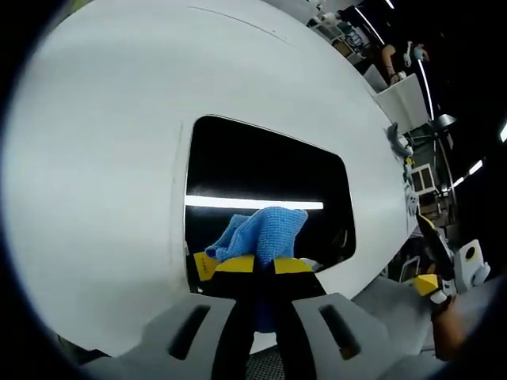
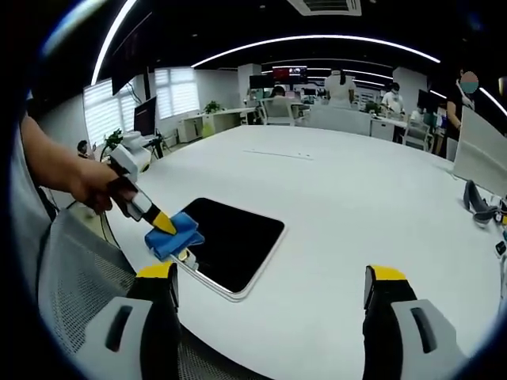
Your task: Wipe the mirror surface with the cleaning cloth until all visible marks leave the cleaned area.
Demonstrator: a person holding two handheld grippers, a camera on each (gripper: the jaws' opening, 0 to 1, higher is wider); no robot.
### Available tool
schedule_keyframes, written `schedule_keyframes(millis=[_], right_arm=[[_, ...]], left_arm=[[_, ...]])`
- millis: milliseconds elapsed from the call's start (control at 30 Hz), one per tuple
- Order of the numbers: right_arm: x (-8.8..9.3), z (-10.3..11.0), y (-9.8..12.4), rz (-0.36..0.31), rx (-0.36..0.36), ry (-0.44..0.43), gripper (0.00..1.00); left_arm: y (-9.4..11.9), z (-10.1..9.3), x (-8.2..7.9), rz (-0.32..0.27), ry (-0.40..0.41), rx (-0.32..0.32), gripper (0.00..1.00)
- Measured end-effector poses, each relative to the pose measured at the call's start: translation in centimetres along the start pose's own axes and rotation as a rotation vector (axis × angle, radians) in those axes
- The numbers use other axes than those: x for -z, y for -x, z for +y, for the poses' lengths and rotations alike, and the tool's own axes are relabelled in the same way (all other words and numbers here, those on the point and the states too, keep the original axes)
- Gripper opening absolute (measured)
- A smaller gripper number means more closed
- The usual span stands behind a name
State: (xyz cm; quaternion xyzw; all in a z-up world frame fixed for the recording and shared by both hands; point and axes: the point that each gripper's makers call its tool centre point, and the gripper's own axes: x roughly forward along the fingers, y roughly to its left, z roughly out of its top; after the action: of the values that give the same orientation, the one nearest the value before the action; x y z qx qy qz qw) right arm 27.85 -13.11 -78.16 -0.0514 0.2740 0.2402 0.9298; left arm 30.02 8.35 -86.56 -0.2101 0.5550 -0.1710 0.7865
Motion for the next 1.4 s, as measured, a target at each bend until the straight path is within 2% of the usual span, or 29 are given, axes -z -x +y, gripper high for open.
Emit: schedule_keyframes(millis=[733,1400], right_arm=[[-0.2,0.0,0.1,-0.013,0.003,0.006,0.96],[-0.6,-0.1,0.2,-0.030,0.010,0.002,0.95]], left_arm=[[-2.4,-3.6,0.5,0.022,0.007,0.042,0.02],[-4.2,-6.9,1.1,0.028,-0.032,0.065,0.03]])
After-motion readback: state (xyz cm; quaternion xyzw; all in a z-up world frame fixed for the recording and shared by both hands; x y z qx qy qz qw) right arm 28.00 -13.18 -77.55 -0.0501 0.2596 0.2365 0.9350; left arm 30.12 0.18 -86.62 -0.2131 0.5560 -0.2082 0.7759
